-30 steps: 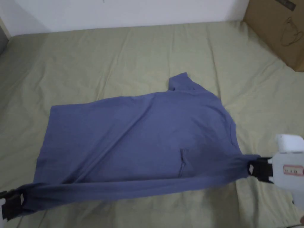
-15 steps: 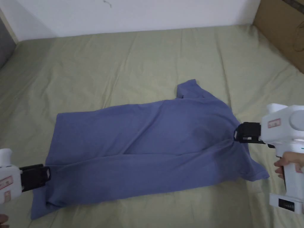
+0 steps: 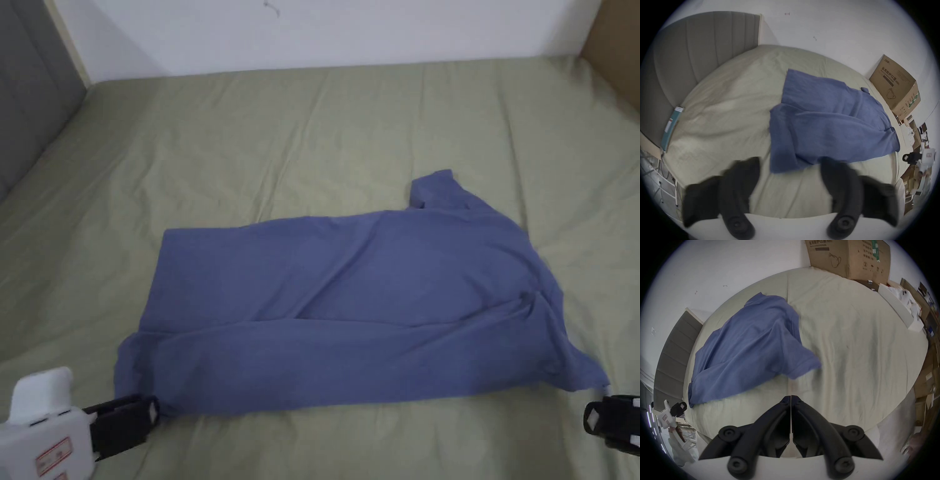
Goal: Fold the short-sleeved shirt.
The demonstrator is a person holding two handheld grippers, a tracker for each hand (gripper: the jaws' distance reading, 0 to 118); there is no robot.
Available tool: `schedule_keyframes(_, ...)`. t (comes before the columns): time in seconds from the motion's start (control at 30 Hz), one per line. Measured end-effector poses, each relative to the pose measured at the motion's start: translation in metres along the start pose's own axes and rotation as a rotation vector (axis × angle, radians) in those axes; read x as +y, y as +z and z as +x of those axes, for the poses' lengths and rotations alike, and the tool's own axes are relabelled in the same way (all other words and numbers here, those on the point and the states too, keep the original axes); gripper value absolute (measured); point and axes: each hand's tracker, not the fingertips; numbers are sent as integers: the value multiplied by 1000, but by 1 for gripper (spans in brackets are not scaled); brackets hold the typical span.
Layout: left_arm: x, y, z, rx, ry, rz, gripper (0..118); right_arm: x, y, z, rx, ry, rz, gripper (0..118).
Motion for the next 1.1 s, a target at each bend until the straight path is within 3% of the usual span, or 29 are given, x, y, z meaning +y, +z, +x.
schedule_keyframes(0.03,1,-10,4,2,-7,-14,72,-2,0,-1,1,-1,-5,1)
schedule_keyframes(0.1,-2,-31,4,84,-59,-96,21,-4,2,-1,6,-11,-4,1)
schedule_keyframes(0.13,-5,-37,4,129,-79,-129,16,-4,3,-2,22,-4,12,13)
schedule_keyframes(0.17,-7,-34,3,124,-67,-62,8,-2,4,-3,42,3,31,43)
schedule_keyframes(0.2,-4,-29,0,60,-46,-50,8,2,3,-4,50,18,28,43)
schedule_keyframes(0.23,-3,-27,-4,43,-10,-52,8,7,0,-6,46,34,24,56)
schedule_keyframes(0.3,0,-20,3,32,1,-60,8,21,-12,-10,22,88,79,98)
schedule_keyframes(0.4,1,-15,4,39,-41,-59,7,49,-41,-11,-17,134,100,98)
schedule_keyframes(0.47,3,-13,7,46,-55,-51,7,62,-77,-3,-89,109,51,95)
schedule_keyframes(0.5,4,-13,7,46,-54,-51,7,64,-90,0,-153,82,-46,66)
schedule_keyframes(0.53,6,-11,5,47,-51,-50,7,61,-93,5,-63,-9,-57,30)
schedule_keyframes(0.57,7,-6,11,38,-42,-50,7,59,-83,3,1,-27,5,21)
schedule_keyframes(0.6,7,-3,11,38,-42,-44,7,60,-76,-1,-41,31,-5,14)
schedule_keyframes(0.67,10,1,12,38,-72,-50,7,58,-67,-7,-56,92,7,10)
schedule_keyframes(0.77,15,13,13,40,-86,-37,7,56,-41,-8,-3,52,30,9)
schedule_keyframes(0.83,16,24,8,22,-70,-16,7,52,-19,-6,24,75,45,9)
schedule_keyframes(1.1,-30,62,0,3,-90,-60,7,-14,24,32,-25,55,-14,9)
